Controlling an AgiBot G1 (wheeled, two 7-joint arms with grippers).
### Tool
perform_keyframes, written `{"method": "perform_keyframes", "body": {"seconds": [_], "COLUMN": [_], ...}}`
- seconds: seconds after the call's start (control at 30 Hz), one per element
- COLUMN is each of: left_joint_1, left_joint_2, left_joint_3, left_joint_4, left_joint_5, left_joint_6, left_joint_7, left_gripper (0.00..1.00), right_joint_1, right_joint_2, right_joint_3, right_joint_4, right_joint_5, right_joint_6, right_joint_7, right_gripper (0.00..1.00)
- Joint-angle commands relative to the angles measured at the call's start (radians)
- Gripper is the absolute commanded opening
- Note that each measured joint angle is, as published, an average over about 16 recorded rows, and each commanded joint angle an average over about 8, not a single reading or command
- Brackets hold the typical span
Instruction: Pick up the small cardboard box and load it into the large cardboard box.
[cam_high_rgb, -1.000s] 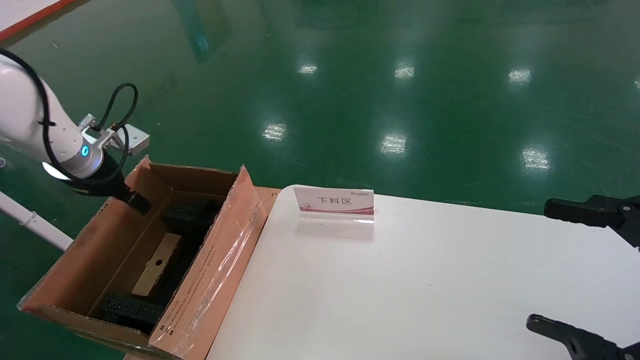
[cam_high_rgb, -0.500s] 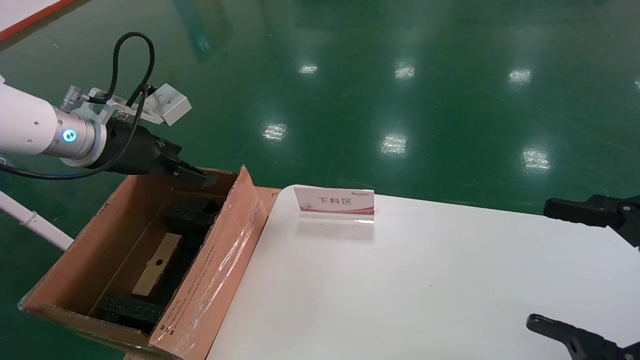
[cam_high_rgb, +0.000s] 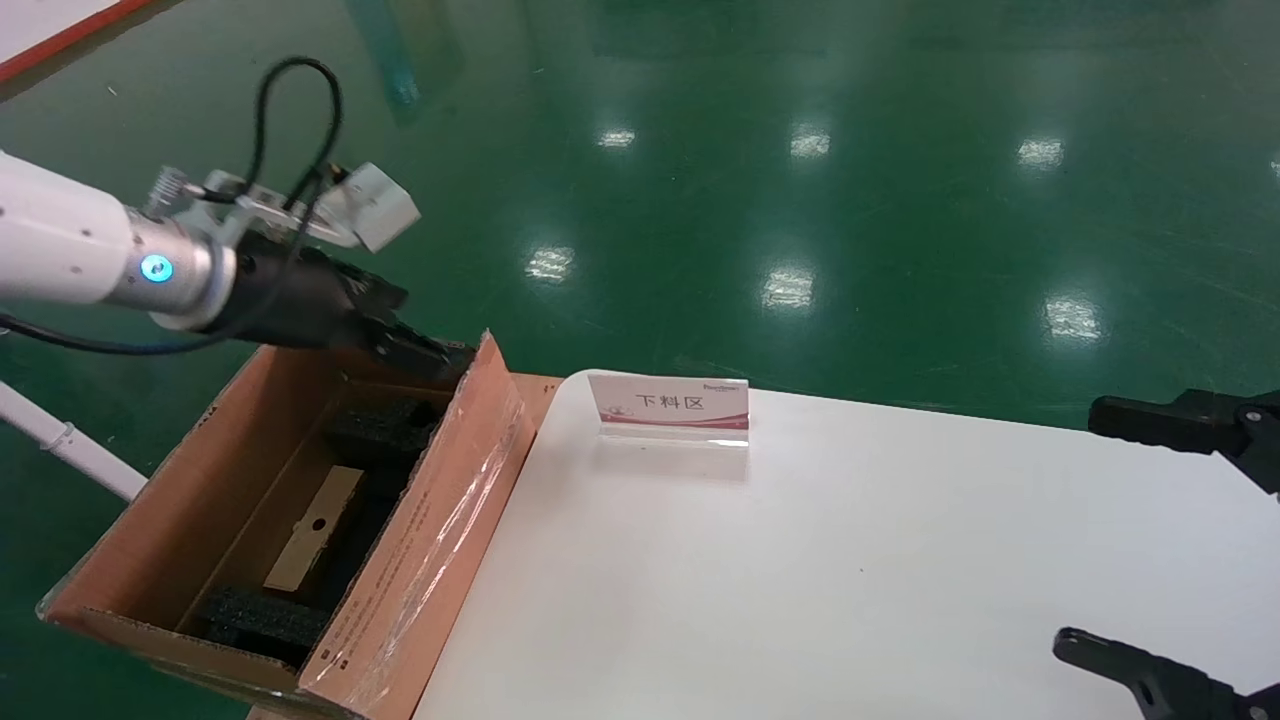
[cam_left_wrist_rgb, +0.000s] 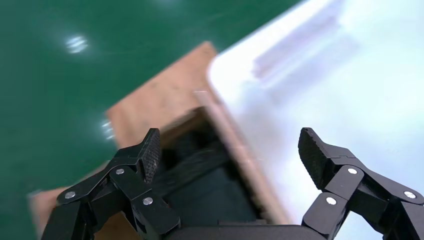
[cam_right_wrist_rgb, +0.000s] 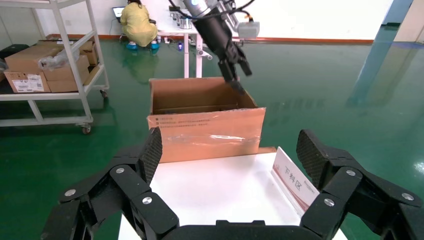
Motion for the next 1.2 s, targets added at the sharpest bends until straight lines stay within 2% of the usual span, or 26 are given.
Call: {"method": "perform_keyframes", "body": {"seconds": [0.03, 1.2], "left_joint_1": [0.037, 0.772], "left_joint_2": [0.005, 0.112], "left_joint_3": [-0.048, -0.994], "left_joint_4": [0.003, 0.052], "left_joint_5": [-0.025, -0.507], "left_joint_6": [0.017, 0.35], "left_joint_7": [0.034, 0.707], "left_gripper": [1.0, 1.0], "right_joint_1": [0.0, 0.001], "right_joint_2": [0.0, 0.001], "right_joint_3": [0.0, -0.002], "right_joint_4": [0.0, 0.0], "right_joint_5": [0.0, 0.001], "right_joint_6": [0.0, 0.0], "right_joint_7": [0.0, -0.001], "right_gripper": [1.0, 1.0]}}
